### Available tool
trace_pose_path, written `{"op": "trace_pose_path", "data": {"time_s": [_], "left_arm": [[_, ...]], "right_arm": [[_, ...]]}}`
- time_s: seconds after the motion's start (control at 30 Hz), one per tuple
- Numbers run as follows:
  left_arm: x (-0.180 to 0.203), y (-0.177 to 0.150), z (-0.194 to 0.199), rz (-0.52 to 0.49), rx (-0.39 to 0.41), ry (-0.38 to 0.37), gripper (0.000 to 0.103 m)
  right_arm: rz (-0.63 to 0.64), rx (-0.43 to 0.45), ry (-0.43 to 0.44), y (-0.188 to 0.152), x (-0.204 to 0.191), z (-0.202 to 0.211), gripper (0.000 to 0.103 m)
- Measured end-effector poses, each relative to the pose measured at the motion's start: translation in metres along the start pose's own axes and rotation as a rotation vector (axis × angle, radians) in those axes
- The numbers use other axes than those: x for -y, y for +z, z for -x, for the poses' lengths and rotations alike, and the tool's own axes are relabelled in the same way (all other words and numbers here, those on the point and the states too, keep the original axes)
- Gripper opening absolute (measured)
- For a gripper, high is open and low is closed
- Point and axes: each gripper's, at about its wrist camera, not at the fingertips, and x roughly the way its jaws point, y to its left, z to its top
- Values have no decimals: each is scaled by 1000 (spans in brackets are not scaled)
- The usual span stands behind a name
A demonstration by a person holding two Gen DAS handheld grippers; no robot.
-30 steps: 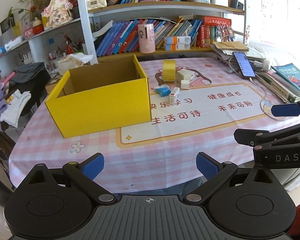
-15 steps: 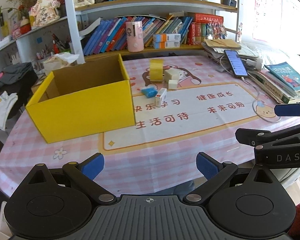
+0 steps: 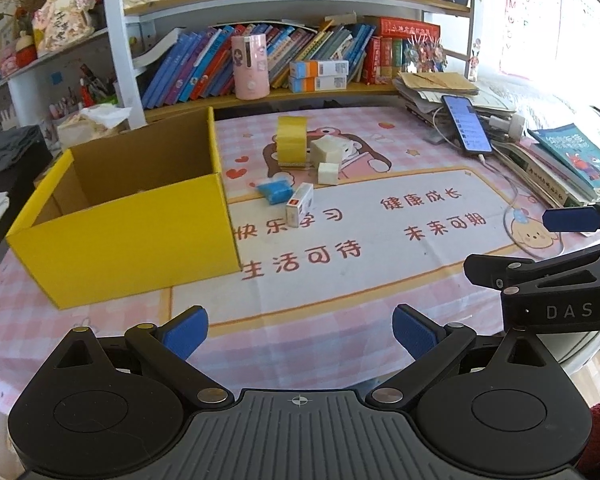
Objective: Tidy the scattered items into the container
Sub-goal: 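Withdraw both tools from the box and move toward the remaining small items, then grasp the small white medicine box with the left tool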
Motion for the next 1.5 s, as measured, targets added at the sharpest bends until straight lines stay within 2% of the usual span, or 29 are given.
{"op": "trace_pose_path", "data": {"time_s": [0.3,0.5,0.73,0.93,1.07,1.2,1.5], "left_arm": [[24,28,-47,-22,-48,-21,100],[39,50,-75,-21,-73,-15,100],[46,77,-98,31,-73,47,100],[50,96,-118,46,-51,123,98],[52,105,-134,34,-51,158,87],[49,112,-153,43,-83,186,68],[33,116,-189,100,-146,248,53]], "right_arm": [[-21,-42,-10,17,37,-38,98],[-18,-49,13,37,64,-62,96],[14,-40,88,65,88,-91,94],[43,-45,167,86,104,-121,84],[64,-55,224,97,108,-141,72],[76,-83,284,106,110,-160,60],[69,-151,385,118,103,-203,55]]}}
